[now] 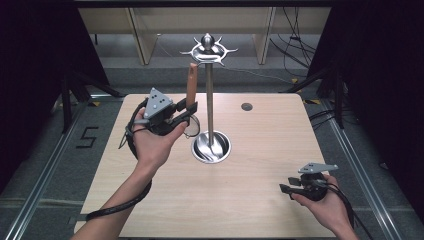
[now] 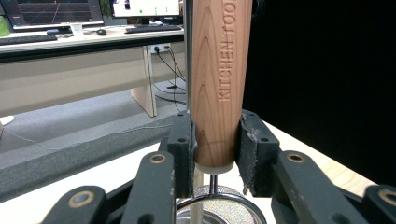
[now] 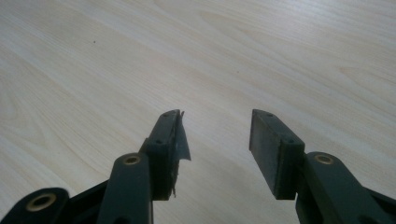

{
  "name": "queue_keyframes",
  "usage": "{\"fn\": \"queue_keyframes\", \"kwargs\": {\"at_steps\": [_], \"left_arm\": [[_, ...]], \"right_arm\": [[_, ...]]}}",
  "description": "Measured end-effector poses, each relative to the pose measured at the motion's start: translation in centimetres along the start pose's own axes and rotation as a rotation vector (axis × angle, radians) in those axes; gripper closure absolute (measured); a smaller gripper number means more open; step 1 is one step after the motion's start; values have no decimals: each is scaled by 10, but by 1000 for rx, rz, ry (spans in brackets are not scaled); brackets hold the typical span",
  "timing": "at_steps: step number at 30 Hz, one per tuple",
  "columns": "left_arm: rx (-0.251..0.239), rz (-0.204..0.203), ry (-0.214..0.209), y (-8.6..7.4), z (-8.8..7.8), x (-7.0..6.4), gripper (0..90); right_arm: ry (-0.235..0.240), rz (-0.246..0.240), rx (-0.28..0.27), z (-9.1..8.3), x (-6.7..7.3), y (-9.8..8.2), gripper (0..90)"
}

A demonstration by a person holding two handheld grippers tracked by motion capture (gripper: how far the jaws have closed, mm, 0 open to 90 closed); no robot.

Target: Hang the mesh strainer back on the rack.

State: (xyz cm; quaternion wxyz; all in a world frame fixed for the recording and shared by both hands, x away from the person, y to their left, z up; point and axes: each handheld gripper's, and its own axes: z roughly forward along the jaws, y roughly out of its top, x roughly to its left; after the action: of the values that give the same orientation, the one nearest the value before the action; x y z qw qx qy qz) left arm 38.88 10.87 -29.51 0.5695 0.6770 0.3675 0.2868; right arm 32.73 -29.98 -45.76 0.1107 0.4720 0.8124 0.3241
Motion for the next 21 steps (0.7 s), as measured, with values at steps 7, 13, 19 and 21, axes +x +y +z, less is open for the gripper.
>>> {"fn": "queue_keyframes", "kwargs": {"at_steps": [7, 13, 19, 21], "left_arm": [[5, 5, 6, 4, 3, 1, 684], [5, 10, 13, 7, 7, 0, 683], [8, 14, 22, 9, 11, 0, 683], [8, 12, 24, 9, 12, 0, 683]], "right_arm": [[2, 1, 4, 0, 0, 0, 543], [0, 12, 8, 0, 0, 0, 542], [-1, -1, -5, 0, -1, 0, 543], [1, -2, 5, 0, -1, 0, 542]]}}
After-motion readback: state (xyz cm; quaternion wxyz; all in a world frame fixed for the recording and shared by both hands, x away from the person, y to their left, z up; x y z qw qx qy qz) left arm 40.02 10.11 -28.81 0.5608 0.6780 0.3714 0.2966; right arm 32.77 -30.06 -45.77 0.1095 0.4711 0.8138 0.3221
